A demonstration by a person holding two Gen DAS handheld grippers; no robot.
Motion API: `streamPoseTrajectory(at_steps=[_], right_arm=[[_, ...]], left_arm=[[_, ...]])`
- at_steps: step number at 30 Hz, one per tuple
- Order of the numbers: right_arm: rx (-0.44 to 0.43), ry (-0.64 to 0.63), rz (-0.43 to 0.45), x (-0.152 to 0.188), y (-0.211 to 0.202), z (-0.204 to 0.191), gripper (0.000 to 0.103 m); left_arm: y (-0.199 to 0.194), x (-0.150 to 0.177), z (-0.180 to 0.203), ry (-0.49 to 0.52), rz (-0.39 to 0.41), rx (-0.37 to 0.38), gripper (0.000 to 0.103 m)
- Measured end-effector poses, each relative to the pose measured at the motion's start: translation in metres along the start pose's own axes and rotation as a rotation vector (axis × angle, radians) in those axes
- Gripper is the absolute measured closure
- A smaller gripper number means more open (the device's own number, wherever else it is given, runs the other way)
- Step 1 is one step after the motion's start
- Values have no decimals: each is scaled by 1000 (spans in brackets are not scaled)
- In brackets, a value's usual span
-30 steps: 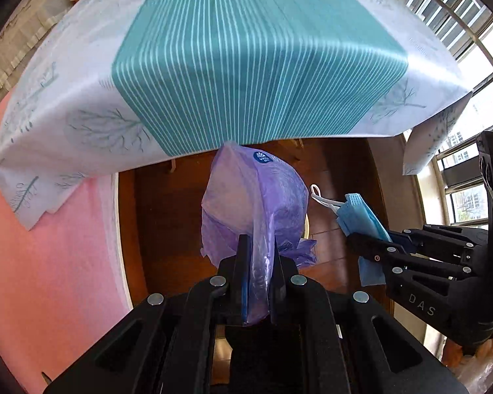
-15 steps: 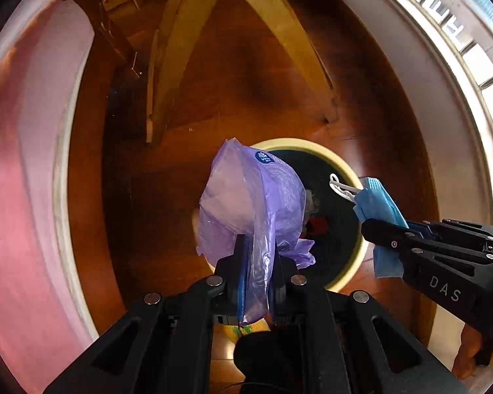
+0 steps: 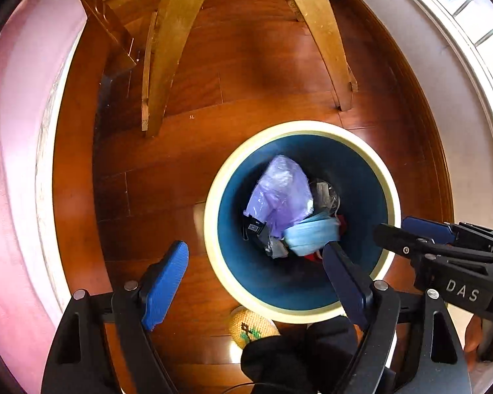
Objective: Collect trash
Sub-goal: 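Raise both open tools from the bin back toward the table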
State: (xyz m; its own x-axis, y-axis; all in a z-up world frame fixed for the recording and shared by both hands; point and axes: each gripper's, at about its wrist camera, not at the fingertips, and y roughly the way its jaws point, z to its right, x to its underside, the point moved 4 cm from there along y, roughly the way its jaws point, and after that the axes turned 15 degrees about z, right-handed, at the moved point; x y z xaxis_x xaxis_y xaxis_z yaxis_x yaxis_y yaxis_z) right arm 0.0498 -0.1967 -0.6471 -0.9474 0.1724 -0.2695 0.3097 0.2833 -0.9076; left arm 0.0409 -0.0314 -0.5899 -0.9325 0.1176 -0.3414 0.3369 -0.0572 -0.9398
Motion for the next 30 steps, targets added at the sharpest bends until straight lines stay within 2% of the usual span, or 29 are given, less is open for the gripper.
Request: streamPoseTrajectory(at_steps=[6,11,21,30], right_arm=[[9,-3,38,-6,-34,-15,59],[2,-19,87,-13,-86,-39,59],[5,-10,173,-29,-218,-97,59],[48,-30,253,-46,-331,-149,59]], left_arm=[[-35,-7,-9,-1,15,1,18],[-86,-18,-12,-15,41,18,18],[-228,-51,-16,-2,109,32,18],[-367,-93,-34,-13,252,45,18]])
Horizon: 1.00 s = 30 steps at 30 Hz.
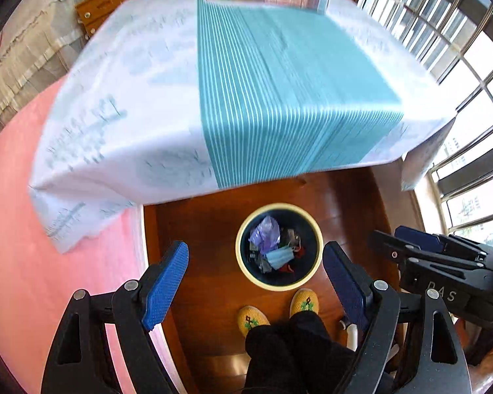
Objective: Collect trash
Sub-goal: 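Raise both open tools from the bin back toward the table, then grasp the beige soap bar with the left tool while the right tool grasps the B.Duck carton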
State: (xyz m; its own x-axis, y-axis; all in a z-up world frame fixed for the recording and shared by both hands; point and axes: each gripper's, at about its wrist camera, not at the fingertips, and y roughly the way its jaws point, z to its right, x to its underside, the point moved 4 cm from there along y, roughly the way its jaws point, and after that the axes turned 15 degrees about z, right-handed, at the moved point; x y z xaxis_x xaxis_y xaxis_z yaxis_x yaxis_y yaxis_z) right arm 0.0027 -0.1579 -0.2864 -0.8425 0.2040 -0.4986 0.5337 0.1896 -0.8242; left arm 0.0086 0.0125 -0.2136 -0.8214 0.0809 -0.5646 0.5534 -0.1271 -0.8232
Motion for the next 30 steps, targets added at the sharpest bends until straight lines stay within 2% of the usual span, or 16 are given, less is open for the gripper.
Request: streamPoseTrajectory(at_steps=[7,15,23,30], right_arm=[[0,-50,162,-49,-83,-33,59],[18,-49,318,-104,-147,-53,59],[22,-78,379,-145,-161,-61,59],[13,-121,382,-197,-136,-59,59]], left_arm=[[-87,-66,-15,16,172,4,18],[-145,-135,-37,-20,314,-25,21],[-168,-190,-36,-11,392,-12,22],[-143,-232,-33,2,404,-20,22]])
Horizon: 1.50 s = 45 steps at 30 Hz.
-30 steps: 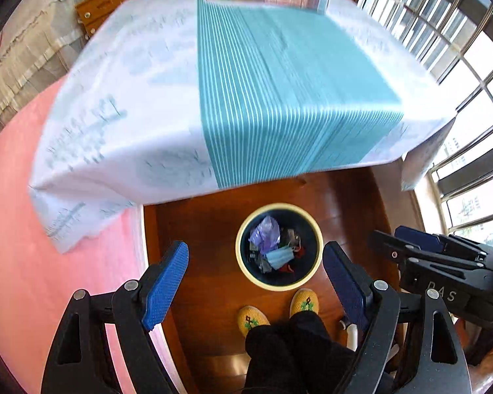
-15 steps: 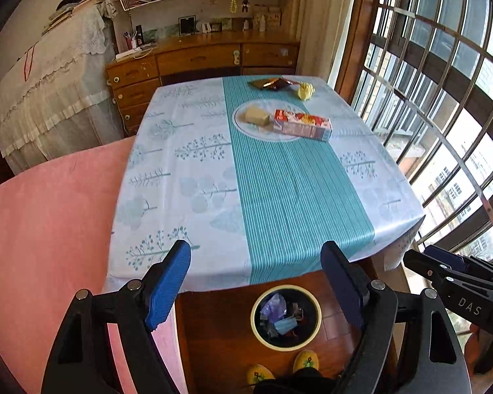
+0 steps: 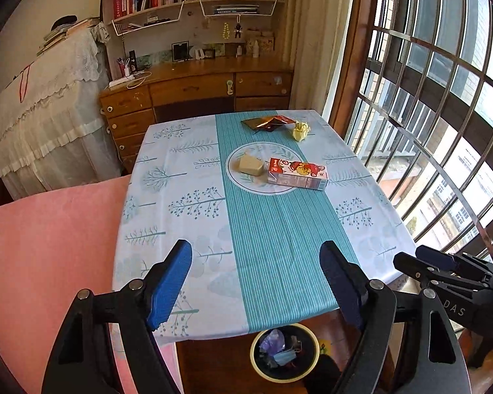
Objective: Collect trash
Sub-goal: 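Grasp the beige soap bar with the left tool while the right tool grasps the B.Duck carton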
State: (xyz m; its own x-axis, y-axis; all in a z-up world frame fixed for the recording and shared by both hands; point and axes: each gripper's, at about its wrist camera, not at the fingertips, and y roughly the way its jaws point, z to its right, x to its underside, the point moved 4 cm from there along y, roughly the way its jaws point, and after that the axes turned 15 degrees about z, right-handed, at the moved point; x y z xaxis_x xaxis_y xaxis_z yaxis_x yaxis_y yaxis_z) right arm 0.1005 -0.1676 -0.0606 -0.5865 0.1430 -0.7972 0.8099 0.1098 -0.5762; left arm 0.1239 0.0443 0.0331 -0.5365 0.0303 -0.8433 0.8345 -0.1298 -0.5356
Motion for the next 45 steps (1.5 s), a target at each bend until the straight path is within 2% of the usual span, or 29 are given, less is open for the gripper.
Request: streamPoseTrajectory(at_steps=[6,10,13,17,22,25,26,29,33,39,43,44,45], right_arm=[[-62,-53,-22,-50,77,17,59],[-120,-122,-72,-82,147,27,58],[-156,-212,-110,-100,202,31,52],[-232,-327,-159,-114,268,30,52],[-329,-465,-230,-106,328,20,52],[-374,-537,-260,-98,349,15,49],[-386,-560,-234,-98,350,13,47],[-436,-611,-234,-95,356,3,44],[-504,-609,-304,-90,369,-6,44],[-555,-605,-368,-85,381,-11,44],[-539,-648,-369,-78,385,-10,44],[-535,-649,-363,-78,385,-9,49],[-528,-642,-355,-79,385,-8,49]], left_arm=[[75,-16,-2,-30,-27,-53,22],[141,-21,-2,-60,-83,-96,22],[195,-20,-2,-103,-142,-118,22],[258,-15,-6,-156,-205,-156,22],[316,-11,-10,-193,-250,-185,22],[339,-10,-9,-185,-275,-185,22],[344,-10,-10,-180,-280,-185,22],[355,-11,-10,-163,-289,-185,22],[368,-13,-16,-157,-303,-186,22],[385,-14,-27,-137,-325,-187,22],[402,-18,-28,-110,-333,-160,22],[407,-19,-27,-95,-334,-152,22],[412,-19,-26,-79,-336,-143,22]])
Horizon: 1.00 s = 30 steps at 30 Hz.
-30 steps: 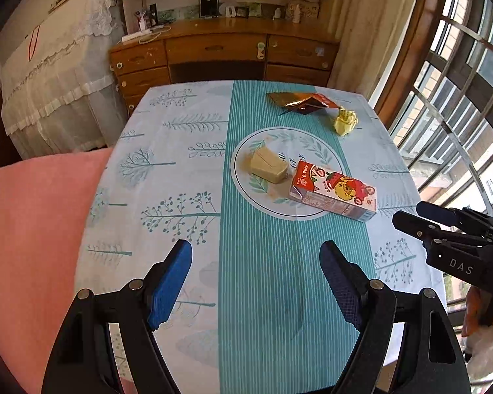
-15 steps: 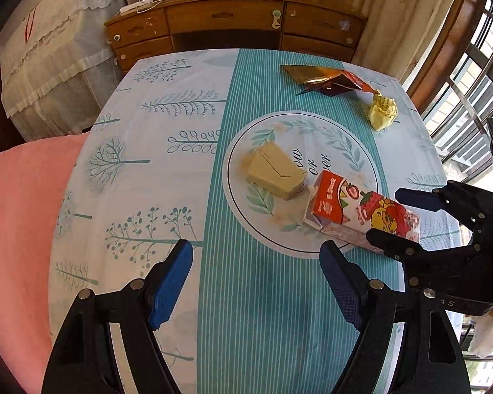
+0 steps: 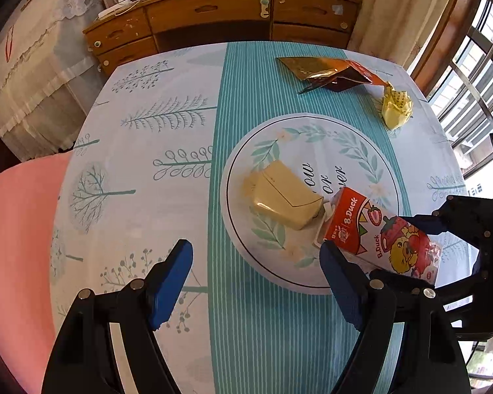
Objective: Collect trash
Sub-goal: 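Grasp the beige soap bar with the left tool while the right tool grasps the B.Duck carton, then lift the soap bar with the left tool while the right tool lifts the carton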
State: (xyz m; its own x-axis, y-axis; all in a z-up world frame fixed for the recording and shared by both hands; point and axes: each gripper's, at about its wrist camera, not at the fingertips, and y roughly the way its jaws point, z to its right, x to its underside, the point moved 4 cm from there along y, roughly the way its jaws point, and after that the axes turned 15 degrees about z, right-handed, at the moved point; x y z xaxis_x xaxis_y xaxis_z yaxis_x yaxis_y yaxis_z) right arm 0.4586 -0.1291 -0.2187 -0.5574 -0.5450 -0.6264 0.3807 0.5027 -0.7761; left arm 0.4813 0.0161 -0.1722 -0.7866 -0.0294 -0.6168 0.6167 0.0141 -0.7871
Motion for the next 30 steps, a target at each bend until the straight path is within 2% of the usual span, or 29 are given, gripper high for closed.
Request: streamPoseTrajectory(at_steps=[6,12,14,21,23,25,30], right_arm=[[75,157,37,1,-5,32,49],[85,291,69,1,-10,56,49],[82,308,75,1,-10,59,49],[76,319,105,7,-22,62,49],[74,325,110,9,-23,62,49],[74,328,116,9,-23,62,49],[79,332,113,12,-25,58,50]], left_arm=[[27,-13,16,115,-7,68,22],[62,-22,22,189,-48,106,22],[70,-25,24,210,-60,137,22],[88,-30,26,275,-80,152,24],[90,-30,27,278,-84,158,35],[92,-30,27,271,-81,157,39],[92,-28,27,235,-58,106,40]])
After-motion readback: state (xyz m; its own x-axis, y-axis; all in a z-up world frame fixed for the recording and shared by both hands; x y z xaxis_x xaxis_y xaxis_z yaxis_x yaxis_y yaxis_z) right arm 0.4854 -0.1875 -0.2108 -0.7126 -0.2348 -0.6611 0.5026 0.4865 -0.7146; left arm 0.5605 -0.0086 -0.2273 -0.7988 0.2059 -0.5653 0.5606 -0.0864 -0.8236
